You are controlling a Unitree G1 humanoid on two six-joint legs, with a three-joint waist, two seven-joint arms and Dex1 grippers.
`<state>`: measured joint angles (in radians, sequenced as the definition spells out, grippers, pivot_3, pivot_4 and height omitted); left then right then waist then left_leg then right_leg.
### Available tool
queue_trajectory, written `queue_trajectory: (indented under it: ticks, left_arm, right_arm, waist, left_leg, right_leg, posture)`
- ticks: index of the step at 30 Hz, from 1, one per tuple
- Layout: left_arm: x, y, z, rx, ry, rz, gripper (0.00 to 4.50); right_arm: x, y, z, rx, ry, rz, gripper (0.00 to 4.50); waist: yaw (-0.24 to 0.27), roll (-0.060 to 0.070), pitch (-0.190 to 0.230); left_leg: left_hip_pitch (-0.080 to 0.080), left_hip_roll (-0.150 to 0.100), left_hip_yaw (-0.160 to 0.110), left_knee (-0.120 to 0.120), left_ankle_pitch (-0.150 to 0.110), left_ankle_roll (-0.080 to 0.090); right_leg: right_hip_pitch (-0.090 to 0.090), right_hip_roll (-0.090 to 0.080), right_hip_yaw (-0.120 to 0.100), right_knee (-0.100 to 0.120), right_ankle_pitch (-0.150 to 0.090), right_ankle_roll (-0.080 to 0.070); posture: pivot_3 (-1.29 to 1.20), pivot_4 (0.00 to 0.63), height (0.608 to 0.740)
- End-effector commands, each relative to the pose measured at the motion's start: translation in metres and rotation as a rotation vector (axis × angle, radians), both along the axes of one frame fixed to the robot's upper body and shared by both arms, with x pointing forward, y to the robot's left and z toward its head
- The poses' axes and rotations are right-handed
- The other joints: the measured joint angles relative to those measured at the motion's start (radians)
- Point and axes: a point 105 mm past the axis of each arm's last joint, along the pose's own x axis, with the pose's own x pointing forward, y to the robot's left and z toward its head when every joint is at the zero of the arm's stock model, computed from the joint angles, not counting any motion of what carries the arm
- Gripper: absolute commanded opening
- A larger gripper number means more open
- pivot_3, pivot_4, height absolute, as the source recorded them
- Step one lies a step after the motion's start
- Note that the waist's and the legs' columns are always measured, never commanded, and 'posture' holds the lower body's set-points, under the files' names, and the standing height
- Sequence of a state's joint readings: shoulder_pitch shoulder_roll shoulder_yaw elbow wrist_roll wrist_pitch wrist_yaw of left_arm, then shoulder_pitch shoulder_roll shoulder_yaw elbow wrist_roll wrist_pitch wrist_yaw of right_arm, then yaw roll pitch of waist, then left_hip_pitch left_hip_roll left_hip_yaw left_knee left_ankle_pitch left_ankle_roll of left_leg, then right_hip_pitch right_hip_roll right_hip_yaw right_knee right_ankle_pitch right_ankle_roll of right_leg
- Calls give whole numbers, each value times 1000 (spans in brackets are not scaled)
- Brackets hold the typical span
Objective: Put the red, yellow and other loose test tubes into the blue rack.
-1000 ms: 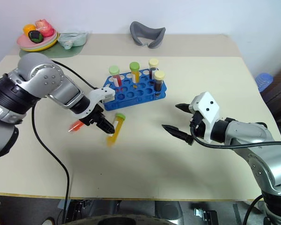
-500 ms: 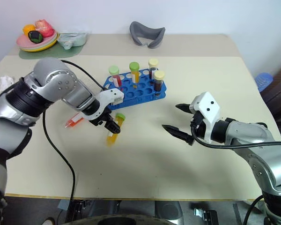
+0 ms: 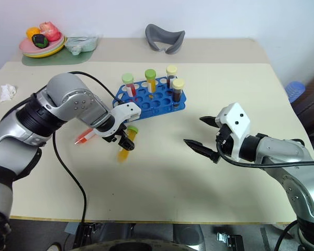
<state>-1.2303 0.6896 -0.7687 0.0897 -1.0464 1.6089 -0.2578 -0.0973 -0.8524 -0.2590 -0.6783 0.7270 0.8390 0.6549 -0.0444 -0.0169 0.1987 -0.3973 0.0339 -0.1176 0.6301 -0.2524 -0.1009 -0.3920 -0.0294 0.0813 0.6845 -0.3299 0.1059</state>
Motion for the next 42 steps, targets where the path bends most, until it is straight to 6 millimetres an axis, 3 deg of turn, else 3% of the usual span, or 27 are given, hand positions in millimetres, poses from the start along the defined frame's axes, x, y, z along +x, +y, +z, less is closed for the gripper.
queue_trajectory:
  ticks: [1,3,13,17,30,36,39,42]
  left_arm:
    - [0,-1,5,-13,-16,-8,3337]
    - [2,0,5,-21,-16,4,2417]
    - [2,10,4,-3,-23,15,2417]
    - [0,10,4,-5,-26,6,1166]
    - [0,21,9,31,-124,-66,1166]
    - [-1,16,18,-226,-221,-135,1166]
    - [3,8,36,-419,-395,-172,1166]
    - [-16,-2,59,-685,-391,-229,1166]
  right_arm:
    - [-3,0,13,-13,-60,3,4500]
    - [-3,0,13,-12,-61,3,4500]
    - [1,2,14,-8,-63,13,4500]
    - [1,3,14,-6,-65,15,4500]
    - [2,4,13,1,-65,17,4500]
    - [0,2,11,7,-59,8,4500]
    - [-1,0,10,16,-57,-9,4500]
    - [-2,-2,9,25,-54,-24,4500]
  waist:
    - [0,0,0]
    - [0,0,0]
    - [0,0,0]
    - [0,0,0]
    - [0,0,0]
    - [1,1,0]
    - [4,1,-1]
    - [6,1,-1]
  left_leg:
    - [0,0,0,0,0,0]
    - [0,0,0,0,0,0]
    - [0,0,0,0,0,0]
    - [0,0,0,0,0,0]
    - [0,0,0,0,0,0]
    - [0,0,0,0,0,0]
    - [0,0,0,0,0,0]
    - [0,0,0,1,0,0]
  right_leg:
    - [0,0,0,0,0,0]
    - [0,0,0,0,0,0]
    - [0,0,0,0,0,0]
    - [0,0,0,0,0,0]
    - [0,0,0,0,0,0]
    - [0,0,0,0,0,0]
    - [0,-1,0,0,0,0]
    - [1,-1,0,0,0,0]
  posture:
    - [0,150,740]
    - [0,150,740]
    - [0,150,740]
    - [0,150,740]
    - [0,150,740]
    - [0,150,740]
    - [0,150,740]
    - [0,150,740]
